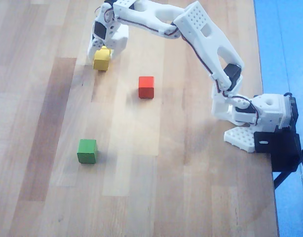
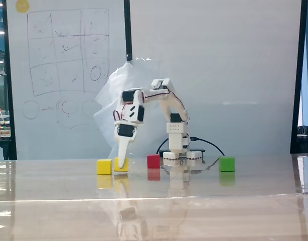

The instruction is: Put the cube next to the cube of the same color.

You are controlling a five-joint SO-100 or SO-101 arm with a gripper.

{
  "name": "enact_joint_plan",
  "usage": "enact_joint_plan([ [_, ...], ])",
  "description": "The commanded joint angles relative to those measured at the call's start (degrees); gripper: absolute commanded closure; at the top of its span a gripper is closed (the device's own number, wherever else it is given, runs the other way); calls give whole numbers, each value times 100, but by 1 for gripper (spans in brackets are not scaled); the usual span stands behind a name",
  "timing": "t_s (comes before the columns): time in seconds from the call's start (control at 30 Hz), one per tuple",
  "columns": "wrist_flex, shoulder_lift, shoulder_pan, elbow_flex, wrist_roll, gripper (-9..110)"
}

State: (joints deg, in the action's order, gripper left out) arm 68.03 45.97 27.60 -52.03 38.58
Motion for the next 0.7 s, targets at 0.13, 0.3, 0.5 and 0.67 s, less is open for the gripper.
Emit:
enact_joint_plan([
  [0.13,-158,18,70,624,229,101],
  [0.3,44,44,70,536,220,93],
  [0.5,571,413,114,536,202,70],
  [0.67,923,1125,343,536,-167,60],
])
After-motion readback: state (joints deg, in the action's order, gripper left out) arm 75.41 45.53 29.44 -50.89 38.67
